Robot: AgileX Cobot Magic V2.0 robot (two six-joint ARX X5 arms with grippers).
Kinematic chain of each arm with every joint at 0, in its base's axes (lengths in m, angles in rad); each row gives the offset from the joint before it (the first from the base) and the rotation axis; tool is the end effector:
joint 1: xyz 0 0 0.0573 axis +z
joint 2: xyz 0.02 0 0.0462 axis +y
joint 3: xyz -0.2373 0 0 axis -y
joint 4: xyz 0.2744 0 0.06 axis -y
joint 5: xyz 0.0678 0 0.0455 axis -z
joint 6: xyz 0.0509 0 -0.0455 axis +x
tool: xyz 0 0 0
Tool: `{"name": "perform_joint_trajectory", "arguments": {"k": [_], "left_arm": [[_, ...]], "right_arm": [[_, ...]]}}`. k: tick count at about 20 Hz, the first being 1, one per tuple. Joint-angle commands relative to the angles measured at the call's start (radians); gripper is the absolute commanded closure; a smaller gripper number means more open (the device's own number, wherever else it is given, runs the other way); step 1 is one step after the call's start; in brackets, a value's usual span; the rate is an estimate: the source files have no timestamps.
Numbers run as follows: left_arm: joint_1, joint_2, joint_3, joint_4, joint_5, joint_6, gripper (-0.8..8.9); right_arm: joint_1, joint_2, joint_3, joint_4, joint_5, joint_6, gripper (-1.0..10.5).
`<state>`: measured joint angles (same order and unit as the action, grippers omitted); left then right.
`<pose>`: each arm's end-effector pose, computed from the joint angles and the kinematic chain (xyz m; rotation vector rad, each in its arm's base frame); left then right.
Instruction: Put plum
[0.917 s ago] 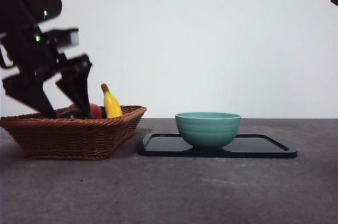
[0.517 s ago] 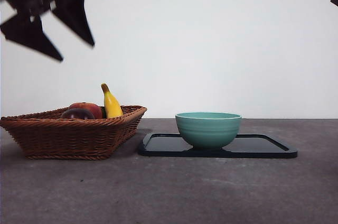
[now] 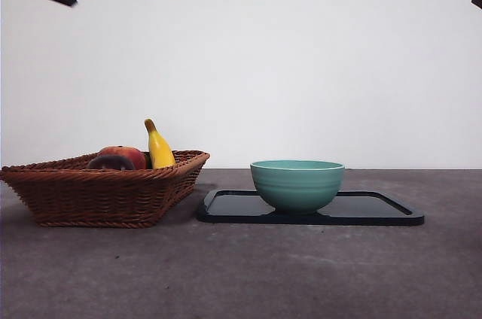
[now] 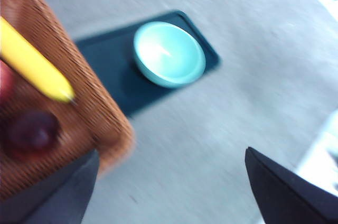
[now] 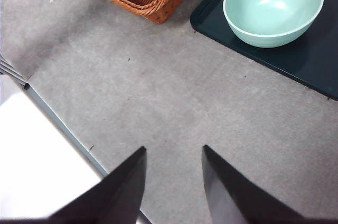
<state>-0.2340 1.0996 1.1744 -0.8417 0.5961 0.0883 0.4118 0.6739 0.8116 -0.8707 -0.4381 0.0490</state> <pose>0.2468 -0.0882 0.3190 -0.0628 0.7394 -0.8209 0.1589 0.0929 0.2725 0.0538 0.7744 0.7920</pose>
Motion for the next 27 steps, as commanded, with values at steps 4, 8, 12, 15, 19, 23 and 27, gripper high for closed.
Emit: {"name": "perform_joint_trajectory", "arguments": {"k": [4,8,12,15,19,23,27], "left_arm": [[-0.008,-0.058,0.018,-0.132,0.071,0.039,3.77],[-0.016,-0.076,0.018,-0.249,0.071,0.113,3.78],[-0.018,-0.076,0.018,-0.294,0.071,0.141,3.78],[-0.018,-0.076,0.018,-0.291,0.071,0.141,3.78],[-0.018,-0.076,0.018,-0.290,0.071,0.141,3.78],[-0.018,-0.076,0.018,-0.290,0.071,0.141,3.78],[-0.018,-0.076,0.018,-0.290,0.071,0.140,3.78]], "right_arm": [[0.005,0.004,0.009,0.010,0.001,-0.003,7.8],[0.005,0.004,0.009,0.010,0.001,0.000,7.8],[0.005,0.004,0.009,0.010,0.001,0.000,7.8],[0.005,0.004,0.009,0.010,0.001,0.000,7.8],[0.005,0.004,0.009,0.010,0.001,0.005,7.8],[0.005,0.004,0.009,0.014,0.001,0.032,7.8],[0.005,0.005,0.009,0.060,0.045,0.132,7.8]]}}
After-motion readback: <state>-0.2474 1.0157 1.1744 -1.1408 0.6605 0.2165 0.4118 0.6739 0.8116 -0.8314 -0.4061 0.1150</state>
